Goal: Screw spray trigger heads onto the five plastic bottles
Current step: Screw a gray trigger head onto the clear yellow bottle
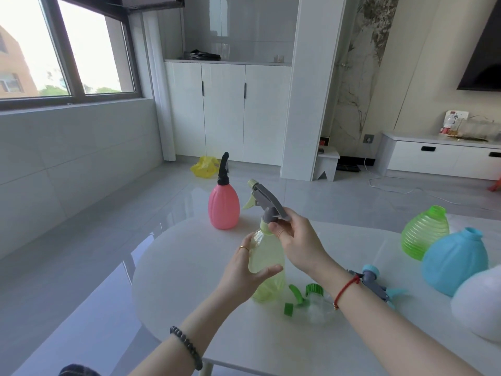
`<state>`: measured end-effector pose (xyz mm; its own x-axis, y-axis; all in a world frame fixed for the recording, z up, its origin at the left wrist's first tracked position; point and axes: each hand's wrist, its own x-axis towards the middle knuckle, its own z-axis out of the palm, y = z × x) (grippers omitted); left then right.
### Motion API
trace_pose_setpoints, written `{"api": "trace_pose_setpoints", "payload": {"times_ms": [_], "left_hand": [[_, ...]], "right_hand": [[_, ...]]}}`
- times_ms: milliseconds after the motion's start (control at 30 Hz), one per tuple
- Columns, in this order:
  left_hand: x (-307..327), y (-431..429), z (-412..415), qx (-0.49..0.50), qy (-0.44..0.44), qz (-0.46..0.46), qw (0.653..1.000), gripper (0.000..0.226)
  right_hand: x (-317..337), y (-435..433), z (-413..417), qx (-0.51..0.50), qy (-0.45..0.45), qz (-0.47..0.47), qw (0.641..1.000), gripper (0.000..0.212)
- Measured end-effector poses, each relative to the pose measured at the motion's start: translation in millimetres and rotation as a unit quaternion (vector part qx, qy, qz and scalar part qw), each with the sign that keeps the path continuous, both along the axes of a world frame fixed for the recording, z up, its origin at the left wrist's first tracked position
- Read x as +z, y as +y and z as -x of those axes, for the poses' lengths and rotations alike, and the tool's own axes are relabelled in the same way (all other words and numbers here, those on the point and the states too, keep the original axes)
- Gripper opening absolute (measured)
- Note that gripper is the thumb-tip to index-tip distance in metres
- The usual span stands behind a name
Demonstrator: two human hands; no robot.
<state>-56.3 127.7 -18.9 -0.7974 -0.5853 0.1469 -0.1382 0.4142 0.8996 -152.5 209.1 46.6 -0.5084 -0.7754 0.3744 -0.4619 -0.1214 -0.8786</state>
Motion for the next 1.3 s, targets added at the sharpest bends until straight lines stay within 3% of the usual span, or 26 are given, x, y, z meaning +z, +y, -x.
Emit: {"api": "trace_pose_setpoints", "payload": {"times_ms": [67,133,233,333,433,667,800,967,1167,1300], "left_hand": [[4.5,-0.6,-3.4,-0.001,0.019,-0.017,1.000,0.088],[20.4,-6.0,-6.6,0.044,0.092,-0.008,0.995,0.092],[64.8,-21.4,-7.3,0.061,0.172,0.124,0.975,0.075],[103.8,-37.7,-2.9,-0.007,0.079,0.294,0.952,0.051],[114.5,-44.3,3.4,-0.039,0.003,0.351,0.936,0.029],[122.5,-41.7,6.4,-0.030,-0.014,0.356,0.934,0.022],[124.1,-38.7,5.0,-0.024,-0.025,0.351,0.936,0.023],[125.6,-37.7,5.5,-0.018,-0.035,0.341,0.939,0.023],[127.2,-36.8,5.8,-0.010,-0.043,0.337,0.940,0.023],[127.2,-36.2,5.9,-0.011,-0.044,0.332,0.942,0.024]], "right_hand": [[-1.6,-0.2,0.4,0.001,0.007,-0.001,1.000,0.028],[-2.3,-0.8,1.2,0.009,0.006,0.004,1.000,0.028],[-2.6,-1.9,2.4,0.019,0.001,0.008,1.000,0.024],[-2.7,-2.5,2.3,0.016,-0.010,0.008,1.000,0.025],[-2.8,-1.6,0.9,0.002,-0.020,0.017,1.000,0.025],[-8.0,-5.8,-7.3,-0.075,-0.058,0.069,0.993,0.024],[-6.4,-6.5,-11.6,-0.094,-0.083,0.045,0.991,0.019],[-1.3,-4.5,-9.2,-0.081,-0.046,-0.011,0.996,0.016],[-9.2,-13.8,-12.4,-0.120,-0.071,0.012,0.990,0.034],[-12.6,-3.6,-10.8,-0.040,-0.077,-0.031,0.996,0.012]]}}
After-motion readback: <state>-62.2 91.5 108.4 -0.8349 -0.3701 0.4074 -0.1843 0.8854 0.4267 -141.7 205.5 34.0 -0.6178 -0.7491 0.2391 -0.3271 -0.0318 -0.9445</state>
